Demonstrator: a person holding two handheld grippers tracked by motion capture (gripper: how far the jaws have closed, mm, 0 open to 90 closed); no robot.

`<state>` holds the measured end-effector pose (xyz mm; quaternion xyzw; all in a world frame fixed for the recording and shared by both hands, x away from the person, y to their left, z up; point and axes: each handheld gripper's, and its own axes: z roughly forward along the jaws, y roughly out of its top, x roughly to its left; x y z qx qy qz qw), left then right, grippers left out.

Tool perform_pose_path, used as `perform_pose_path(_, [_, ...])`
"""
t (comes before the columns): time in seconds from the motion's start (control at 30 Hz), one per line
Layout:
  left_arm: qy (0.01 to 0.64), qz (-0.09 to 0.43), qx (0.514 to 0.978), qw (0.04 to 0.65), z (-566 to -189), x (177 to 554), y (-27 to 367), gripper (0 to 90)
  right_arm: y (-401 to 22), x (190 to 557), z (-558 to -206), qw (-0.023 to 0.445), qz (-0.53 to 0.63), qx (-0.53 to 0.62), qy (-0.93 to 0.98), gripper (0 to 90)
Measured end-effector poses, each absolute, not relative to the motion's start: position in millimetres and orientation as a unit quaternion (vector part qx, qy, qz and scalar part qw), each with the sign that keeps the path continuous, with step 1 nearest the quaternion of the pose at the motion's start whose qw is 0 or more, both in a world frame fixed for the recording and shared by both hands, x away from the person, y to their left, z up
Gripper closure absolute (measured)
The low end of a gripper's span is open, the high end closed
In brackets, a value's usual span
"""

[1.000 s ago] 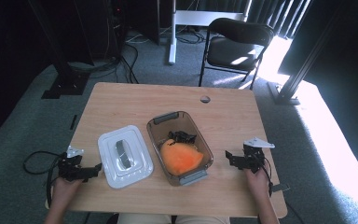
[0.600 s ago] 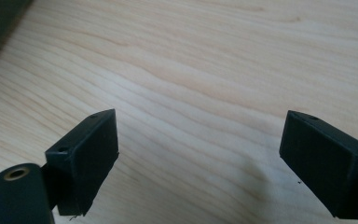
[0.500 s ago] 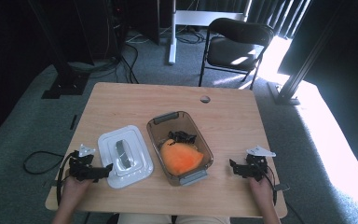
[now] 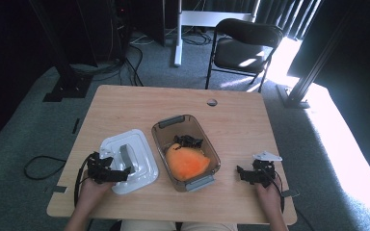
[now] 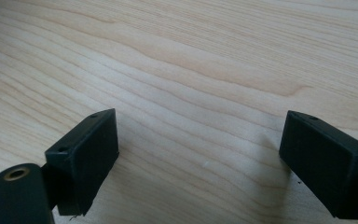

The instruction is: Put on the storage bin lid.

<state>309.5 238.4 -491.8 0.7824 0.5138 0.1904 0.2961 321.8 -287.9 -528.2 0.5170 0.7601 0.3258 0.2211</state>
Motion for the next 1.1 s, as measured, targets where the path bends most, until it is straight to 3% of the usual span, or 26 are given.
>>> perform_pose_path(0.4, [0.520, 0.196, 0.780, 0.290, -502, 327, 211, 0.5, -288, 322, -528, 0.219, 0.325, 0.521, 0.758, 11.3])
perform_pose_path(0.5, [0.526, 0.209, 0.773, 0.286, -504, 332, 209, 5.2, -288, 322, -528, 0.219, 0.325, 0.522, 0.758, 11.2])
perform_pose_path(0.63, [0.541, 0.224, 0.758, 0.288, -506, 335, 210, 16.7, -288, 322, -528, 0.219, 0.325, 0.522, 0.758, 11.3])
perform_pose_path(0.73, [0.539, 0.220, 0.754, 0.304, -505, 333, 212, 33.4, -288, 322, -528, 0.219, 0.325, 0.523, 0.757, 11.3])
perform_pose_path(1.1, [0.554, 0.215, 0.731, 0.336, -501, 330, 229, 63.4, -285, 324, -528, 0.222, 0.324, 0.526, 0.754, 11.2])
